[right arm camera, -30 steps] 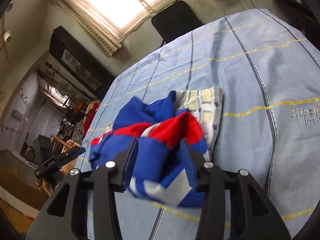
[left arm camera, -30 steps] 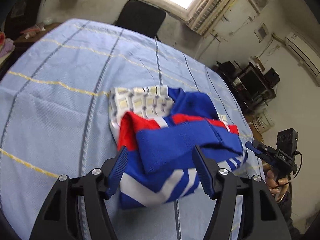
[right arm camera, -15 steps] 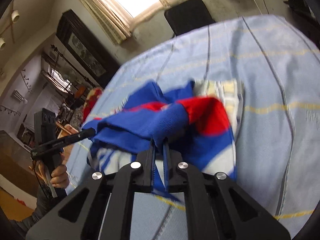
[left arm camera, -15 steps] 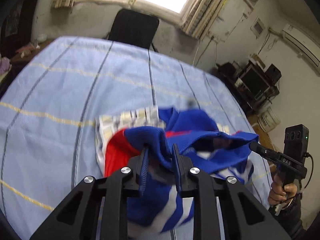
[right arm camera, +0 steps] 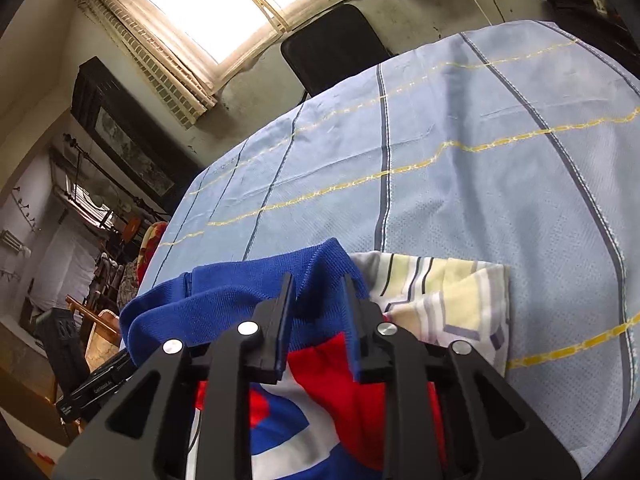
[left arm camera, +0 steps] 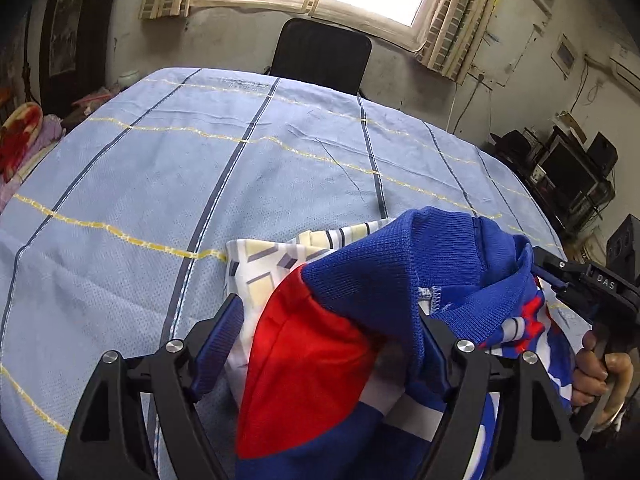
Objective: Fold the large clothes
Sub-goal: 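Lift the hem with both grippers and fold it toward the hood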
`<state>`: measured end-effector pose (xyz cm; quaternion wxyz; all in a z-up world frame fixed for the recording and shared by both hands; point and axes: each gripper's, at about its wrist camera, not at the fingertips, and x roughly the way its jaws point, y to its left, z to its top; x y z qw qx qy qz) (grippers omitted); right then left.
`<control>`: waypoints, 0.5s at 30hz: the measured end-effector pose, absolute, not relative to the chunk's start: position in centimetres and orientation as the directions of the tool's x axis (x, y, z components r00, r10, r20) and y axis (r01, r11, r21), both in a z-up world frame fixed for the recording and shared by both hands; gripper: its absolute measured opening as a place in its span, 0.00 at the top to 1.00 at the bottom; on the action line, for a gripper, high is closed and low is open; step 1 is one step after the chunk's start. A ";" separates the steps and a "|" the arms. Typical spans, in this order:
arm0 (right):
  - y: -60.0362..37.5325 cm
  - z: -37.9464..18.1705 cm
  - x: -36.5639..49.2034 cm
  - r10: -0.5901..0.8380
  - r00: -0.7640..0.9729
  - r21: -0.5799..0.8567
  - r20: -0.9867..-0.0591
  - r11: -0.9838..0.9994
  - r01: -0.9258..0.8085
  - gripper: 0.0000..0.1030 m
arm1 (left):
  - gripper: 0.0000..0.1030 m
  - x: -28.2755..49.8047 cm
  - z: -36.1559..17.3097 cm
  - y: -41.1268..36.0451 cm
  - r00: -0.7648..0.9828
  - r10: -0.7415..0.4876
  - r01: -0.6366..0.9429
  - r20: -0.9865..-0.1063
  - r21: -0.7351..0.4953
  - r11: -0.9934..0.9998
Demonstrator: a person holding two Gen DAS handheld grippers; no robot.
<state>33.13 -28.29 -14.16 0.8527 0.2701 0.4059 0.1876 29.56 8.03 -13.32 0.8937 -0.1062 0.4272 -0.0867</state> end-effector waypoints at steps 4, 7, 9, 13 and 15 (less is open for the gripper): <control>-28.6 -11.4 31.4 0.529 0.628 0.603 -0.571 0.789 -0.117 0.64 | 0.30 29.1 -10.2 8.3 0.616 -0.209 0.040 -0.759 -0.235 0.971; -28.6 -8.8 29.3 0.523 0.647 0.569 -0.555 0.806 -0.164 0.63 | 0.34 29.8 -6.8 9.1 0.603 -0.195 0.014 -0.774 -0.234 0.972; -28.7 -7.4 28.0 0.521 0.658 0.549 -0.544 0.814 -0.191 0.63 | 0.37 30.4 -4.2 9.8 0.616 -0.188 -0.015 -0.765 -0.250 0.968; -28.6 -5.4 25.6 0.512 0.677 0.495 -0.530 0.834 -0.243 0.75 | 0.37 30.8 -1.8 9.2 0.633 -0.183 0.015 -0.753 -0.224 0.975; -28.2 -5.3 25.2 0.516 0.667 0.475 -0.537 0.839 -0.267 0.80 | 0.36 29.9 -3.1 8.3 0.604 -0.239 0.081 -0.760 -0.240 0.968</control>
